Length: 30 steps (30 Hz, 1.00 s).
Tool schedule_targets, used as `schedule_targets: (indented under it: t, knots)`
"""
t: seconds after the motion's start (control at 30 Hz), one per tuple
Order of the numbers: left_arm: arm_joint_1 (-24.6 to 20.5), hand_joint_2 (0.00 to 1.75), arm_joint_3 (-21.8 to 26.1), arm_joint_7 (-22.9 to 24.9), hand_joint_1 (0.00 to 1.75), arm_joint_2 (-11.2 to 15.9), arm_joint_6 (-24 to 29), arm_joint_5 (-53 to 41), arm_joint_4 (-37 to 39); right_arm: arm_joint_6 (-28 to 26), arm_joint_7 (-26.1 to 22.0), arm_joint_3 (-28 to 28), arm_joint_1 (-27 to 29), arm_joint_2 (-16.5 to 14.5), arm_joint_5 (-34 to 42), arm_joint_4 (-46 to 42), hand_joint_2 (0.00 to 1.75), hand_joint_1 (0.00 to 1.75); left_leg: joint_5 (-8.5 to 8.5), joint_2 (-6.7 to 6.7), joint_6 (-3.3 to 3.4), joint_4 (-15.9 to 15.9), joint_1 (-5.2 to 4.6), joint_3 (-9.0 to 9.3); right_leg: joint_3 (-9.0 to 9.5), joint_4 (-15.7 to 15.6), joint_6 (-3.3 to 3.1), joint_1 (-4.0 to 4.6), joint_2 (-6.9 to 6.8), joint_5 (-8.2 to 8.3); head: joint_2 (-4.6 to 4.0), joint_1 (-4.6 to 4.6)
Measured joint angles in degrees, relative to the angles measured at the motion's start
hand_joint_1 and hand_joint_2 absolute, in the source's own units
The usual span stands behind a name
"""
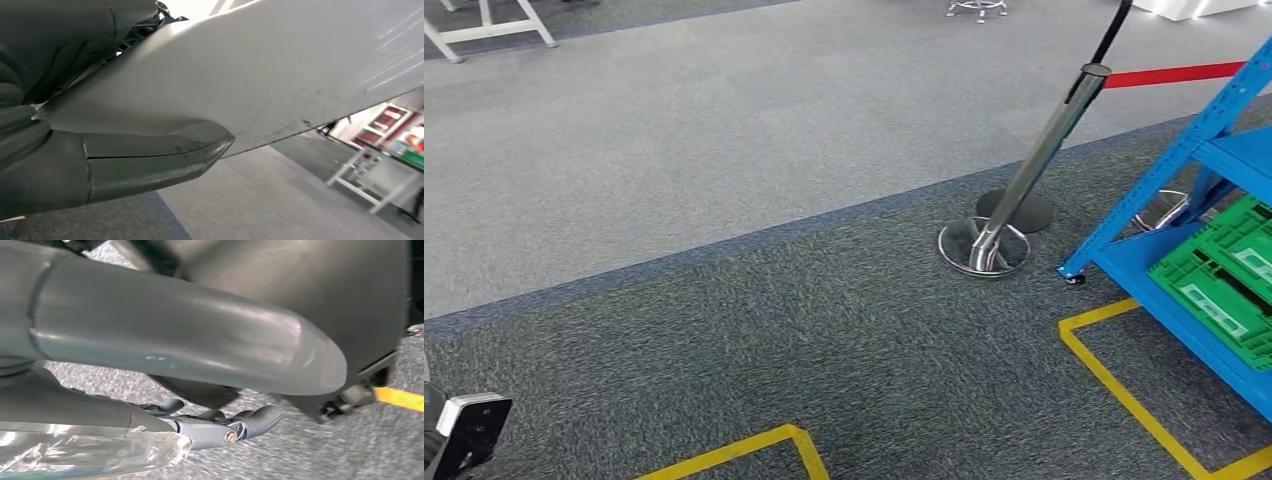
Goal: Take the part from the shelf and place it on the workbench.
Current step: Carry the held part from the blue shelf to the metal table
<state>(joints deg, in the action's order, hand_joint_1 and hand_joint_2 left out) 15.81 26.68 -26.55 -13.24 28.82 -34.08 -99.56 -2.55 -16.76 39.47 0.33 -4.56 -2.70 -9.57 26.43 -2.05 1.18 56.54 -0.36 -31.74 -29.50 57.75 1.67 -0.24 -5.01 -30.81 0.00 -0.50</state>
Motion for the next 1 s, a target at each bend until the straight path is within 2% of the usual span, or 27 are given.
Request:
schedule_targets:
  t: [0.07, 0.1, 0.13, 0.17, 0.2, 0.23, 0.27, 0.3, 0.33, 0.37, 0.4, 0.43, 0.47, 0.5, 0.53, 0.6, 0.63, 0.67, 0.7, 0.73, 0.77, 0.8, 0.83, 0.87, 0.9, 0.97, 1.0]
  knots:
    - [-0.22, 1.75, 0.15, -0.13, 1.43, -0.49, -0.16, 0.15, -0.45, -0.18, 0.00, 0.00, -0.07, -0.01, 0.00, 0.01, 0.00, 0.00, -0.32, 1.09, 0.61, -0.21, 0.18, -0.07, -2.69, 5.75, 0.33, -0.18, 3.45, -3.29, 0.00, 0.24]
    - [-0.31, 1.75, 0.19, -0.12, 1.43, -0.72, -0.22, 0.16, -0.60, -0.32, -0.03, -0.01, -0.02, -0.01, 0.05, 0.03, 0.00, 0.00, -0.39, 1.74, 0.79, -0.19, 0.16, -0.17, -4.65, 9.94, 0.40, -0.23, 4.43, -5.17, 0.00, 0.31]
    - [-0.33, 1.75, 0.21, -0.12, 1.43, -0.93, -0.24, 0.15, -0.70, -0.44, -0.08, -0.02, 0.02, 0.00, 0.19, 0.04, 0.00, 0.00, -0.44, 2.43, 0.88, -0.18, 0.12, -0.23, -6.44, 13.56, 0.48, -0.25, 4.81, -6.43, 0.00, 0.32]
    - [-0.29, 1.75, 0.23, -0.12, 1.43, -1.19, -0.22, 0.14, -0.80, -0.52, -0.12, -0.03, 0.03, 0.02, 0.34, 0.06, 0.00, 0.00, -0.47, 3.12, 0.90, -0.15, 0.08, -0.24, -7.52, 15.54, 0.52, -0.26, 4.92, -6.64, 0.00, 0.33]
    - [-0.25, 1.75, 0.24, -0.12, 1.43, -1.44, -0.19, 0.11, -0.90, -0.56, -0.17, -0.04, 0.03, 0.08, 0.49, 0.07, 0.00, 0.00, -0.49, 3.86, 0.89, -0.11, 0.08, -0.22, -7.55, 15.29, 0.53, -0.29, 4.97, -5.67, 0.00, 0.34]
    - [-0.21, 1.75, 0.24, -0.12, 1.43, -1.67, -0.13, 0.07, -1.03, -0.55, -0.20, -0.04, 0.05, 0.16, 0.59, 0.07, 0.00, 0.00, -0.48, 4.62, 0.84, -0.04, 0.11, -0.17, -6.45, 12.69, 0.51, -0.35, 5.20, -3.71, 0.00, 0.34]
    - [-0.20, 1.75, 0.24, -0.11, 1.43, -1.89, -0.07, 0.03, -1.19, -0.53, -0.20, -0.04, 0.11, 0.26, 0.58, 0.07, 0.00, 0.00, -0.46, 5.37, 0.73, 0.08, 0.15, -0.16, -4.67, 8.68, 0.50, -0.51, 6.03, -1.41, 0.00, 0.36]
    - [-0.20, 1.75, 0.24, -0.08, 1.43, -2.06, 0.04, -0.01, -1.39, -0.50, -0.21, -0.04, 0.20, 0.34, 0.57, 0.08, 0.00, 0.00, -0.41, 6.09, 0.51, 0.30, 0.10, -0.27, -2.91, 4.71, 0.49, -0.73, 7.49, 0.23, 0.00, 0.36]
    - [-0.20, 1.75, 0.23, -0.04, 1.43, -2.20, 0.17, -0.03, -1.63, -0.47, -0.21, -0.04, 0.27, 0.39, 0.57, 0.09, 0.00, 0.00, -0.42, 6.76, 0.23, 0.53, 0.07, -0.52, -1.48, 1.68, 0.43, -0.93, 8.77, 1.21, 0.00, 0.32]
    - [-0.19, 1.75, 0.23, 0.00, 1.43, -2.30, 0.33, -0.04, -1.90, -0.42, -0.21, -0.04, 0.29, 0.41, 0.56, 0.10, 0.00, 0.00, -0.52, 7.36, -0.14, 0.71, 0.08, -0.85, -0.71, 0.04, 0.34, -1.03, 9.75, 1.47, 0.00, 0.29]
    - [-0.15, 1.75, 0.25, 0.03, 1.43, -2.39, 0.49, -0.06, -2.12, -0.38, -0.20, -0.04, 0.35, 0.43, 0.55, 0.11, 0.00, 0.00, -0.70, 7.96, -0.55, 0.83, 0.13, -1.20, -0.50, -0.34, 0.19, -1.01, 9.99, 1.27, 0.00, 0.25]
    - [-0.06, 1.75, 0.29, 0.04, 1.43, -2.47, 0.60, -0.06, -2.29, -0.35, -0.19, -0.04, 0.40, 0.45, 0.55, 0.12, 0.00, 0.00, -0.90, 8.61, -0.92, 0.85, 0.27, -1.48, -0.42, -0.40, -0.06, -0.94, 9.41, 1.36, 0.00, 0.22]
    - [0.07, 1.75, 0.34, 0.04, 1.43, -2.55, 0.67, -0.05, -2.42, -0.33, -0.18, -0.04, 0.44, 0.49, 0.55, 0.13, 0.00, 0.00, -0.84, 8.69, -1.23, 1.02, 0.38, -1.69, -0.40, -0.51, -0.36, -0.91, 8.73, 1.51, 0.00, 0.24]
    - [0.15, 1.75, 0.38, 0.04, 1.43, -2.61, 0.71, -0.04, -2.52, -0.32, -0.19, -0.05, 0.49, 0.52, 0.57, 0.13, 0.00, 0.00, -0.26, 7.96, -1.50, 1.81, 0.40, -2.11, -0.35, -0.65, -0.71, -0.91, 8.01, 1.64, 0.00, 0.11]
    - [0.13, 1.75, 0.40, 0.04, 1.43, -2.66, 0.73, -0.04, -2.60, -0.30, -0.20, -0.05, 0.52, 0.54, 0.58, 0.13, 0.00, 0.00, 0.99, 6.68, -1.74, 3.67, 0.38, -2.96, -0.30, -0.80, -1.05, -0.93, 7.19, 1.73, 0.00, -0.01]
    - [0.00, 1.75, 0.39, 0.02, 1.43, -2.73, 0.75, 0.07, -2.71, -0.23, -0.21, -0.07, 0.65, 0.55, 0.60, 0.13, 0.00, 0.00, 4.74, 3.69, -2.21, 10.51, 0.42, -6.08, -0.29, -0.88, -1.52, -0.77, 5.51, 1.68, 0.00, -0.25]
    - [0.00, 1.75, 0.39, -0.02, 1.43, -2.77, 0.75, 0.23, -2.71, -0.18, -0.20, -0.07, 0.74, 0.56, 0.59, 0.14, 0.00, 0.00, 6.31, 3.01, -2.40, 14.25, 0.53, -7.78, -0.33, -0.87, -1.61, -0.66, 4.63, 1.62, 0.00, -0.26]
    - [0.06, 1.75, 0.39, -0.07, 1.43, -2.83, 0.79, 0.39, -2.71, -0.14, -0.19, -0.07, 0.79, 0.58, 0.60, 0.15, 0.00, 0.00, 6.99, 2.70, -2.52, 16.68, 0.66, -8.86, -0.35, -0.87, -1.66, -0.58, 3.80, 1.57, 0.00, -0.24]
    - [0.12, 1.75, 0.40, -0.15, 1.43, -2.90, 0.93, 0.52, -2.71, -0.07, -0.19, -0.07, 0.78, 0.60, 0.60, 0.16, 0.00, 0.00, 6.58, 2.53, -2.56, 17.11, 0.76, -8.94, -0.35, -0.86, -1.68, -0.51, 3.03, 1.53, 0.00, -0.25]
    - [0.15, 1.75, 0.41, -0.25, 1.43, -2.93, 1.18, 0.55, -2.71, -0.01, -0.19, -0.07, 0.74, 0.61, 0.61, 0.17, 0.00, 0.00, 5.16, 2.31, -2.51, 15.24, 0.82, -7.84, -0.29, -0.86, -1.65, -0.46, 2.32, 1.48, 0.00, -0.25]
    - [0.15, 1.75, 0.41, -0.39, 1.43, -2.97, 1.51, 0.49, -2.75, 0.03, -0.20, -0.08, 0.67, 0.60, 0.61, 0.17, 0.00, 0.00, 3.19, 1.76, -2.36, 11.64, 0.81, -5.79, -0.15, -0.86, -1.58, -0.43, 1.66, 1.40, 0.00, -0.24]
    - [0.12, 1.75, 0.41, -0.64, 1.43, -3.02, 1.95, 0.48, -2.82, 0.06, -0.18, -0.08, 0.61, 0.60, 0.60, 0.17, 0.00, 0.00, 1.69, 0.54, -2.13, 7.62, 0.62, -3.54, 0.01, -0.86, -1.45, -0.36, 1.08, 1.29, 0.00, -0.25]
    - [0.06, 1.75, 0.39, -1.02, 1.43, -3.10, 2.41, 0.66, -2.96, 0.00, -0.14, -0.09, 0.58, 0.58, 0.62, 0.17, 0.00, 0.00, 0.78, -0.58, -1.76, 4.22, 0.35, -1.71, 0.10, -0.81, -1.23, -0.23, 0.56, 1.14, 0.00, -0.25]
    - [0.02, 1.75, 0.37, -1.58, 1.43, -3.18, 2.88, 1.06, -3.15, -0.10, -0.09, -0.10, 0.56, 0.56, 0.65, 0.17, 0.00, 0.00, 0.50, -1.49, -1.38, 2.14, 0.06, -0.68, 0.17, -0.76, -1.01, -0.09, 0.04, 1.01, 0.00, -0.21]
    - [0.04, 1.75, 0.35, -2.26, 1.43, -3.27, 3.37, 1.63, -3.39, -0.21, 0.00, -0.10, 0.54, 0.52, 0.68, 0.17, 0.00, 0.00, 0.71, -1.89, -1.01, 1.33, -0.21, -0.40, 0.21, -0.75, -0.77, 0.02, -0.49, 0.91, 0.00, -0.20]
    - [0.25, 1.75, 0.36, -3.60, 1.43, -3.45, 4.31, 2.69, -3.95, -0.38, 0.15, -0.11, 0.43, 0.46, 0.72, 0.16, 0.00, 0.00, 0.56, -0.90, -0.20, 0.89, -0.25, -0.52, 0.28, -0.76, -0.20, 0.00, -1.35, 0.66, 0.01, -0.18]
    - [0.33, 1.75, 0.34, -4.08, 1.43, -3.61, 4.78, 2.94, -4.27, -0.42, 0.19, -0.11, 0.35, 0.44, 0.72, 0.15, 0.00, 0.00, 0.39, -0.34, 0.22, 0.65, -0.13, -0.45, 0.11, -0.28, 0.08, -0.09, -0.72, 0.15, 0.01, -0.12]
